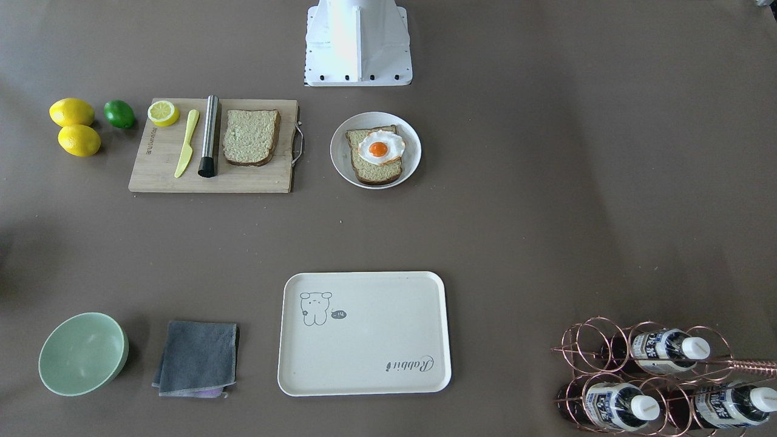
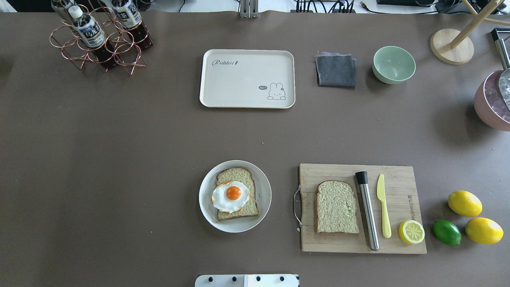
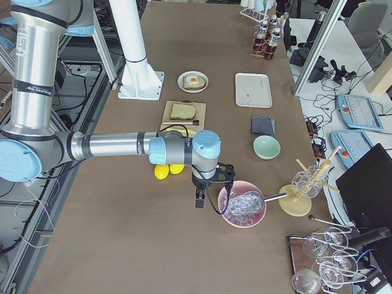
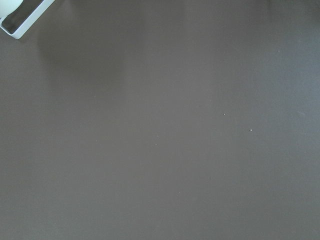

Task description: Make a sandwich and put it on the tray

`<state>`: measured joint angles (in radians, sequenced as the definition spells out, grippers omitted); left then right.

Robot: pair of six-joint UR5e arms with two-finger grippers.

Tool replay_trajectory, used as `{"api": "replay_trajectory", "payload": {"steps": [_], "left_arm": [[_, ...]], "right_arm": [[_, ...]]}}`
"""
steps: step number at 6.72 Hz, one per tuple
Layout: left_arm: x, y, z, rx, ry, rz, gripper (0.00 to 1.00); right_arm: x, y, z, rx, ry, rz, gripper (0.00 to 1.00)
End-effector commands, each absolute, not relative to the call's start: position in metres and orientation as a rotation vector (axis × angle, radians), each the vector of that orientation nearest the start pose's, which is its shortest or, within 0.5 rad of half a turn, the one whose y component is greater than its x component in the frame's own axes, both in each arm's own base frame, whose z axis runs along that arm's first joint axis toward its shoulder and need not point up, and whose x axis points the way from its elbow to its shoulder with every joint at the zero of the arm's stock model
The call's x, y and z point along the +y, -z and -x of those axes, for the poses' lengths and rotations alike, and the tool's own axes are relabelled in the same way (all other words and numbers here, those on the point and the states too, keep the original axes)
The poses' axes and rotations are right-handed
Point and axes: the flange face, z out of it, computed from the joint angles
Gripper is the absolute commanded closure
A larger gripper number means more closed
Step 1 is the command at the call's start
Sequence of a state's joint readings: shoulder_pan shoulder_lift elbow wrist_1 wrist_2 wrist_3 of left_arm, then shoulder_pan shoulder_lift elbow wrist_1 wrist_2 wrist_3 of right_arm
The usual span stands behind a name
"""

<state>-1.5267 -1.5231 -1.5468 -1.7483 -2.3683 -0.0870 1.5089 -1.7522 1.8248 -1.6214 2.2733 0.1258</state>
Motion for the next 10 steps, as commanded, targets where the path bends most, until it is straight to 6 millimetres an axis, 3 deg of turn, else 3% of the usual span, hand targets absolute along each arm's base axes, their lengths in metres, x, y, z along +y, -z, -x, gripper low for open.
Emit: {"api": "replay_trajectory", "payload": {"steps": [1,10], "left_arm": [[-0.481,-0.673,0.041,0.775,-0.008,-0.058,0.02],[-0.488,-0.648,0.043,0.779,-0.017,-0.105,0.02]], "right_arm": [[-0.420,-0.626,-0.041,-0.701,-0.050,0.047,0.00],[-0.427,-0.616,-0.037,-0.710,-0.023,0.020,0.00]]}}
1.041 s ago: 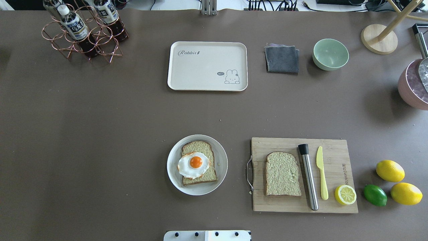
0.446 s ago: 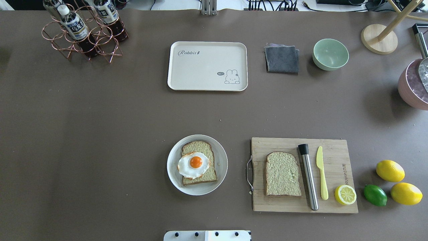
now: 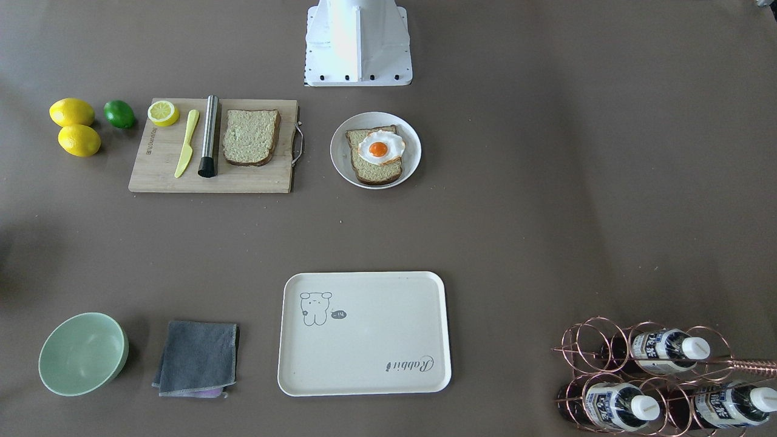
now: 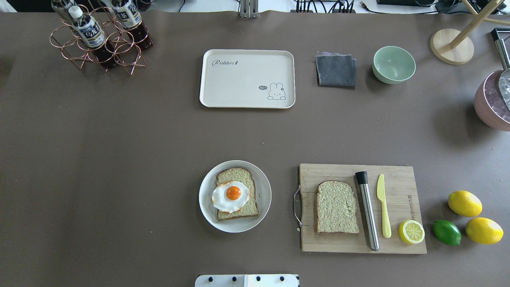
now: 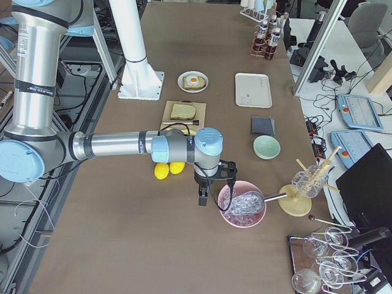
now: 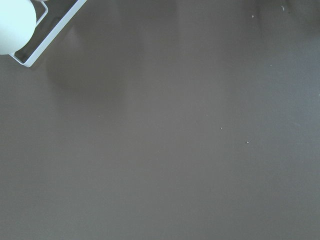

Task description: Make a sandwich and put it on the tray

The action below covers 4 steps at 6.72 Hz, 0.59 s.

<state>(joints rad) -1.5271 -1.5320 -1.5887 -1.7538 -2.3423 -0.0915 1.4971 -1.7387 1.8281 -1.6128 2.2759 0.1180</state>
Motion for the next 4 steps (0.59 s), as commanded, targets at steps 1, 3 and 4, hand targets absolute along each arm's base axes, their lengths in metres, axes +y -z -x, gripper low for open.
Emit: {"api": "replay_trajectory", "payload": {"steps": [1,3,4], "left_arm": [[-0.491,-0.644,0.042,0.777,-0.028,-0.116,0.02],[-0.504,-0.624,0.043,0.794,-0.065,-0.225,0.02],[-0.504,-0.632,0.039,0.839,-0.060,-0.193,0.02]], "right_arm": [[-0.429,-0.612,-0.036,-0.711,-0.024,0.013,0.00],[-0.449,-0.594,-0.037,-0.711,0.009,-0.091,0.00],[-0.457,-0.594,-0.035,-0.733,0.010,-0.097,0.00]]}}
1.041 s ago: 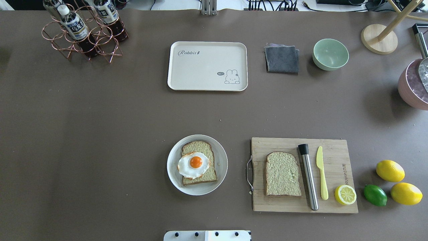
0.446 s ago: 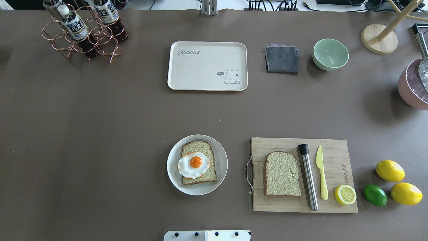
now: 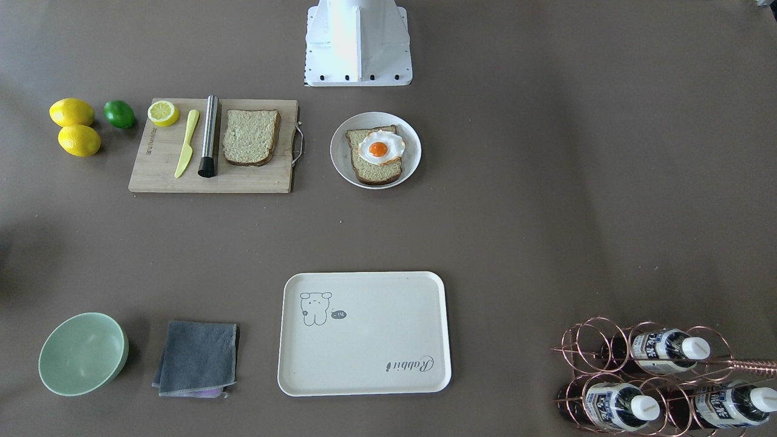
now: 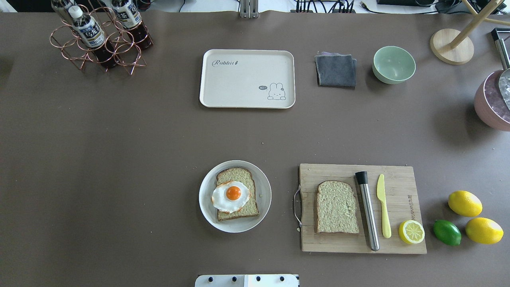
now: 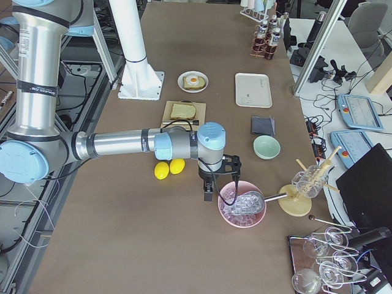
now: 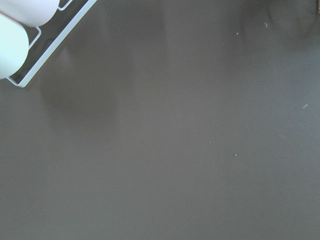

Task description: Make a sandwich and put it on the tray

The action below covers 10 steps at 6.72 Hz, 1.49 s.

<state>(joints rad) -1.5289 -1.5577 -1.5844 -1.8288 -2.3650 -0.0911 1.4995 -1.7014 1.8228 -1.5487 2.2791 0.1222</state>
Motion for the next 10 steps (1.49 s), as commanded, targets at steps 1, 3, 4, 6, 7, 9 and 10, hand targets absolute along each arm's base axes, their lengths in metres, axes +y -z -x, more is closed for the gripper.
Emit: {"api": "replay_trajectory", "payload": {"steps": [1,3,4,6,7,9,10], "left_arm": [[-0.502,-0.633,0.037,0.909,-0.048,-0.158,0.02],[-0.509,-0.607,0.035,0.940,-0.077,-0.204,0.02],[-0.509,-0.580,0.036,0.938,-0.107,-0.266,0.02],[-0.522,-0.553,0.029,0.928,-0.188,-0.398,0.02],[-0.535,-0.528,0.027,0.925,-0.214,-0.446,0.03],[-0.531,-0.494,0.010,0.950,-0.169,-0.450,0.00],[-0.521,-0.463,-0.034,0.995,-0.166,-0.409,0.00]], "right_arm": [[-0.448,-0.592,-0.038,-0.772,0.007,-0.100,0.00],[-0.450,-0.587,-0.038,-0.784,0.007,-0.109,0.00],[-0.454,-0.579,-0.037,-0.785,0.022,-0.147,0.00],[-0.456,-0.570,-0.037,-0.789,0.045,-0.225,0.00],[-0.470,-0.544,-0.036,-0.799,0.053,-0.278,0.02],[-0.465,-0.498,-0.016,-0.877,-0.032,-0.259,0.00],[-0.462,-0.475,0.011,-0.930,-0.079,-0.210,0.00]]}}
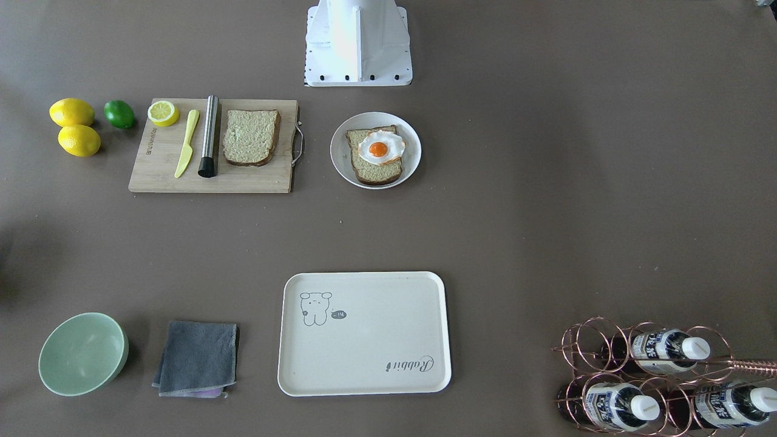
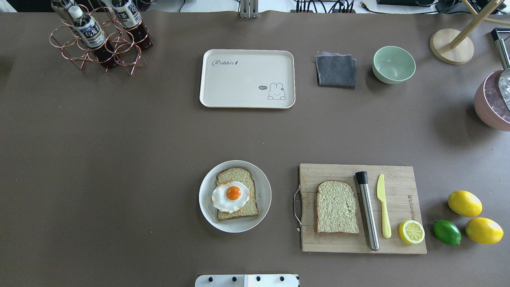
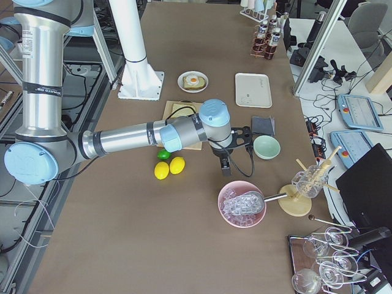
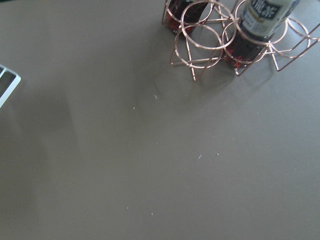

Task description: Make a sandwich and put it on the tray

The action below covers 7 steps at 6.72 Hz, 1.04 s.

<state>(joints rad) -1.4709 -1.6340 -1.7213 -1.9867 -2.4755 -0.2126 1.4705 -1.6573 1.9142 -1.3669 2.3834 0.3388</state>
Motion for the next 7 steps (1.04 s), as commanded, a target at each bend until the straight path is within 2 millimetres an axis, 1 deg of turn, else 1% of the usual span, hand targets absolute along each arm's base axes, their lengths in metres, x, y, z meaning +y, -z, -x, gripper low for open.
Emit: {"api": "replay_trajectory", "payload": {"steps": [1,2,3,4,5,6,7], "left_arm": [[-0.512,-0.438,-0.054,1.030,-0.138,-0.391,0.01],[-0.506,-0.424,-0.066,1.055,-0.115,-0.377,0.01],[-0.506,-0.416,-0.078,1.041,-0.100,-0.380,0.01],[-0.503,-0.408,-0.103,1.025,-0.082,-0.369,0.01],[-0.495,-0.393,-0.130,1.028,-0.075,-0.360,0.01],[-0.488,-0.387,-0.149,1.038,-0.068,-0.367,0.01],[-0.487,-0.386,-0.154,1.045,-0.067,-0.367,0.01]], "right_arm": [[-0.462,-0.450,0.042,-0.967,-0.102,-0.202,0.00],[-0.459,-0.428,0.081,-1.012,-0.141,-0.161,0.00],[-0.448,-0.393,0.130,-1.032,-0.188,-0.130,0.00],[-0.435,-0.361,0.190,-1.031,-0.237,-0.105,0.00],[-0.413,-0.337,0.250,-1.034,-0.279,-0.080,0.00],[-0.380,-0.322,0.306,-1.031,-0.318,-0.067,0.02],[-0.353,-0.313,0.330,-1.038,-0.341,-0.056,0.04]]}}
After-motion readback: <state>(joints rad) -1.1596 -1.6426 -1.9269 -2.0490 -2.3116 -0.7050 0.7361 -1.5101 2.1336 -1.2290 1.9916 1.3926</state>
